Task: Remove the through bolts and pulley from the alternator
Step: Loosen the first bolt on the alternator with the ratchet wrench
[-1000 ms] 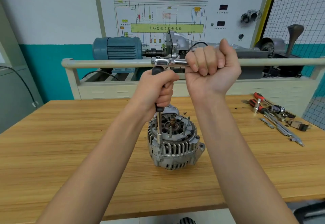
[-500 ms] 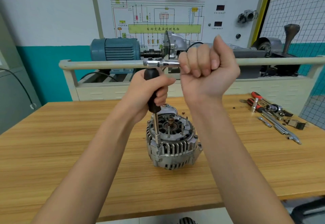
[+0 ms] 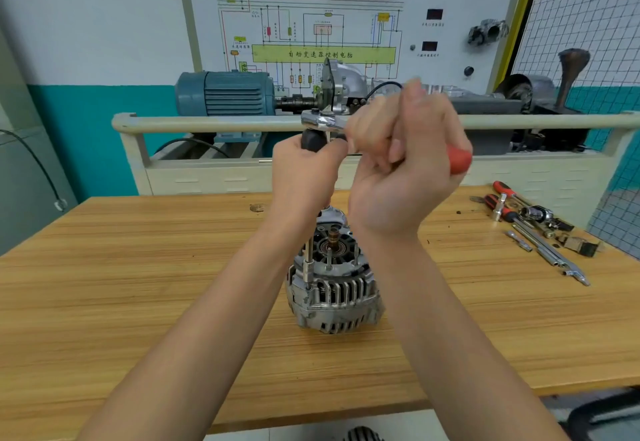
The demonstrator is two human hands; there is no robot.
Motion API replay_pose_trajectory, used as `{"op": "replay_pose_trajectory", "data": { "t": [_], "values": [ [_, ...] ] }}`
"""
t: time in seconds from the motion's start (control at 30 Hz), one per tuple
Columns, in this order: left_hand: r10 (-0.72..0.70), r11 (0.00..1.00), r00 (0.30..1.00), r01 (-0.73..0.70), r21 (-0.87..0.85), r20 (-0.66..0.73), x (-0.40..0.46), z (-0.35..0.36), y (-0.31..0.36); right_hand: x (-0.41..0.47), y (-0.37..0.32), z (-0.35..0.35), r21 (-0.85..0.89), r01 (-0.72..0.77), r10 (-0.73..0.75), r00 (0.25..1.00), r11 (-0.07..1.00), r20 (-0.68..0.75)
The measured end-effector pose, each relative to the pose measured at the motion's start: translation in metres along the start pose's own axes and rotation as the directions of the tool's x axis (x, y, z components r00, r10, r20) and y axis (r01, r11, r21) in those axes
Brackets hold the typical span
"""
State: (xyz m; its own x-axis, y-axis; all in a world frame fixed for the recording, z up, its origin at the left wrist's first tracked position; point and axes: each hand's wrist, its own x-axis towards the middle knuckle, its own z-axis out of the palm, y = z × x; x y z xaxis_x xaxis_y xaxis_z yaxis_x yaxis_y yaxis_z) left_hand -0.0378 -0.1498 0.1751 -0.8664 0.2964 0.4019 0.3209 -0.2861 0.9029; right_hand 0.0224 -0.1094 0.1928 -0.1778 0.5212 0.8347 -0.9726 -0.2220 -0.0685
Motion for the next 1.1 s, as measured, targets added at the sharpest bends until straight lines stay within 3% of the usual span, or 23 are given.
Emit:
{"op": "replay_pose_trajectory", "data": {
  "t": [0.07,0.13,0.2,0.3,0.37,0.47,0.57,0.63,0.7,0.77,0.83,0.93,1.03,1.1],
  "values": [
    [0.022,1.0,1.0,-0.022,0.005,-0.006,-0.002,-0.002,-0.001,-0.006,0.001,0.004,-0.043,0.051,-0.05,0.998,0.998,0.028],
    [0.0,1.0,0.996,0.003,-0.03,0.092,-0.003,-0.01,0.001,-0.003,0.0,0.001,0.026,-0.005,0.004,1.0,1.0,0.028],
    [-0.041,0.996,0.963,0.06,-0.065,0.265,0.0,-0.022,0.005,0.008,-0.001,-0.006,0.142,-0.136,0.132,0.991,0.98,0.037],
    [-0.107,0.983,0.846,0.17,-0.073,0.522,0.008,-0.039,0.011,0.026,0.002,-0.016,0.324,-0.387,0.403,0.915,0.864,0.019],
    [-0.127,0.972,0.806,0.218,-0.091,0.578,0.01,-0.041,0.012,0.034,0.006,-0.022,0.432,-0.455,0.514,0.858,0.779,-0.024],
    [-0.148,0.962,0.869,0.237,-0.135,0.471,0.008,-0.032,0.009,0.039,0.013,-0.028,0.504,-0.459,0.564,0.823,0.732,-0.07],
    [-0.129,0.984,0.956,0.157,-0.087,0.264,0.005,-0.021,0.006,0.034,0.01,-0.025,0.438,-0.43,0.517,0.851,0.79,-0.096],
    [-0.088,0.995,0.99,0.093,-0.037,0.108,0.002,-0.014,0.005,0.026,0.004,-0.019,0.329,-0.369,0.409,0.91,0.869,-0.06],
    [-0.02,0.999,0.999,0.021,0.025,-0.025,-0.003,-0.006,0.004,0.013,0.0,-0.01,0.197,-0.214,0.219,0.976,0.957,-0.005],
    [0.059,0.996,0.995,-0.053,0.071,-0.082,-0.008,0.001,0.003,-0.002,-0.003,-0.001,0.052,-0.023,0.022,1.0,0.998,0.02],
    [0.11,0.991,0.99,-0.102,0.086,-0.092,-0.011,0.004,0.003,-0.011,-0.004,0.006,-0.036,0.076,-0.074,0.996,0.996,0.043],
    [0.082,0.995,0.996,-0.079,0.062,-0.042,-0.012,-0.002,0.004,-0.005,-0.006,0.003,0.039,-0.001,-0.001,0.999,0.999,0.037],
    [0.011,0.999,0.993,-0.016,0.04,0.121,-0.009,-0.016,0.009,0.014,-0.007,-0.012,0.227,-0.232,0.229,0.973,0.946,0.037],
    [-0.031,0.999,0.96,0.032,0.001,0.279,-0.004,-0.024,0.014,0.026,-0.004,-0.023,0.382,-0.393,0.426,0.905,0.836,-0.001]
  ]
}}
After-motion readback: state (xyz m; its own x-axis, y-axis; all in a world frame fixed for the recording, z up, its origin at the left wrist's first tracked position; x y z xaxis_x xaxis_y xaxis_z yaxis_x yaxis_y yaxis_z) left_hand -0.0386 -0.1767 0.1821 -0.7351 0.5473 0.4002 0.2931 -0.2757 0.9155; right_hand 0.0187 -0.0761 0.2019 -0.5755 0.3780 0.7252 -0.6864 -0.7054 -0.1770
